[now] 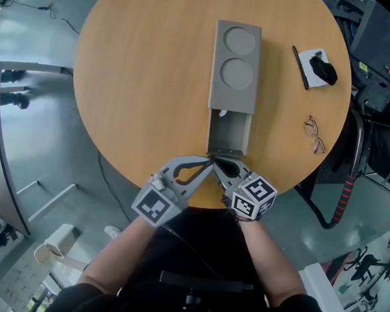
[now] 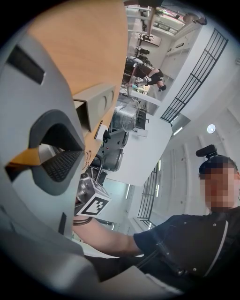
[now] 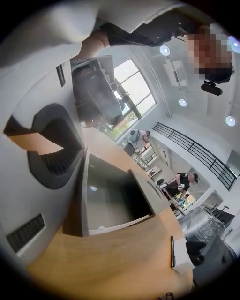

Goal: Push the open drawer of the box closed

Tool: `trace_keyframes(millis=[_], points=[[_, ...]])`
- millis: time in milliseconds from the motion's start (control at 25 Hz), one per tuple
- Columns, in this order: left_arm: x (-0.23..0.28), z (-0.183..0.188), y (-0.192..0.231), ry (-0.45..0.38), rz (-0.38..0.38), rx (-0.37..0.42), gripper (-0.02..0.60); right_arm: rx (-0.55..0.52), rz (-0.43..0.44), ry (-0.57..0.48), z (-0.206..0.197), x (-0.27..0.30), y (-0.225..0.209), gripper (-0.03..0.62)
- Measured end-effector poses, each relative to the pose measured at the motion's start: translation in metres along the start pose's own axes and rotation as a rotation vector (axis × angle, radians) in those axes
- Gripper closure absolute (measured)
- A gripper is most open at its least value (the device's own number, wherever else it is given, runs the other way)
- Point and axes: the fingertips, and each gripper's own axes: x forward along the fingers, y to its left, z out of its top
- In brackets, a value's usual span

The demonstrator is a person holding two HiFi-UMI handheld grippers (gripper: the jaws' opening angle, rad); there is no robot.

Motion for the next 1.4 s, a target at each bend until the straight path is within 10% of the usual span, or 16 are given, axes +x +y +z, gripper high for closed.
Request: trace_keyframes(millis=[1400], points=[[0.027,-0.011,0.074,0.082,0.008,-0.032,0.554,-0.044,-0.057,-0.053,0.077,0.042,-0.047,0.591]])
